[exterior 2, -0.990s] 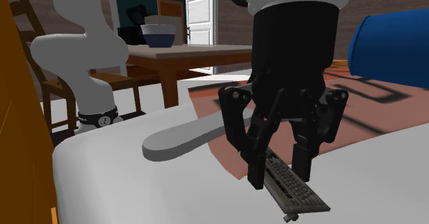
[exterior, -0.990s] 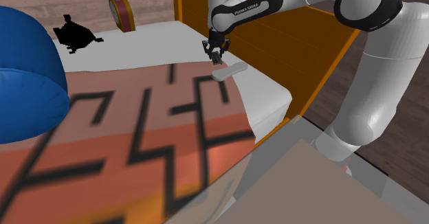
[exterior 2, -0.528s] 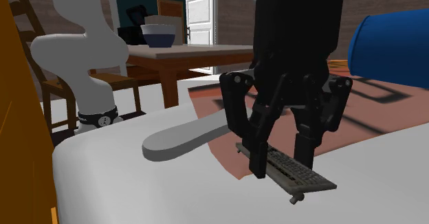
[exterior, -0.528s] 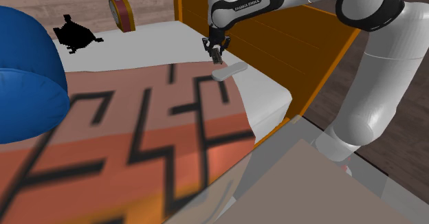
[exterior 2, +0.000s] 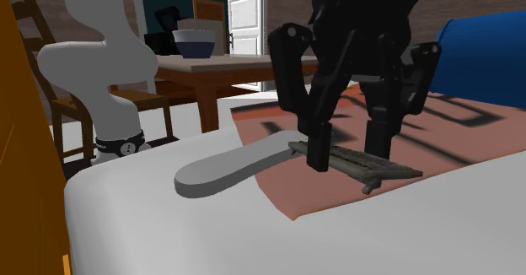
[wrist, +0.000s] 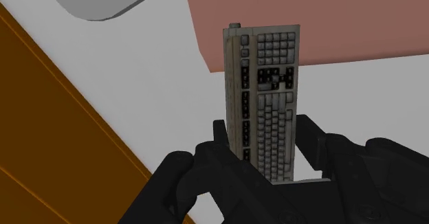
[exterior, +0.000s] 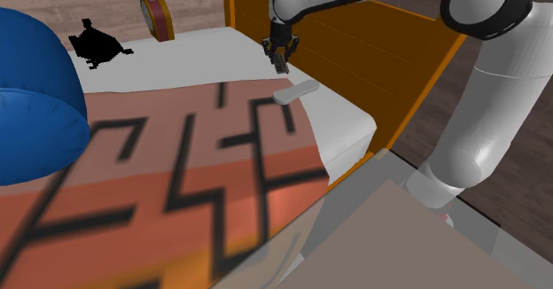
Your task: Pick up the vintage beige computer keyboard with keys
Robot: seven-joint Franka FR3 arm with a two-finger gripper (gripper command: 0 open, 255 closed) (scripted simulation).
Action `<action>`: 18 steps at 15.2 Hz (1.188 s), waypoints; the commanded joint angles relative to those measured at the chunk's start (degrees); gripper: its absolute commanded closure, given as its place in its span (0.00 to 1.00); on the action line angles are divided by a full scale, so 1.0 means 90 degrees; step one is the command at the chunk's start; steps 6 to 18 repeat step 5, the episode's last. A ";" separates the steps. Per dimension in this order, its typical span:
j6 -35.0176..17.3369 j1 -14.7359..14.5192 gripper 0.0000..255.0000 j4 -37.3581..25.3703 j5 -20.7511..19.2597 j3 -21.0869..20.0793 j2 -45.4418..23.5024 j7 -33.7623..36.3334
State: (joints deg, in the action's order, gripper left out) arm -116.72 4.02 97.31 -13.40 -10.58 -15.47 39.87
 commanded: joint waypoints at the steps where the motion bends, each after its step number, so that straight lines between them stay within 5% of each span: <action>1: 0.0175 0.0002 1.00 -0.0159 0.0023 -0.0004 0.0018 -0.0044; 18: 0.0343 0.0000 1.00 -0.0295 0.0045 -0.0010 0.0052 -0.0078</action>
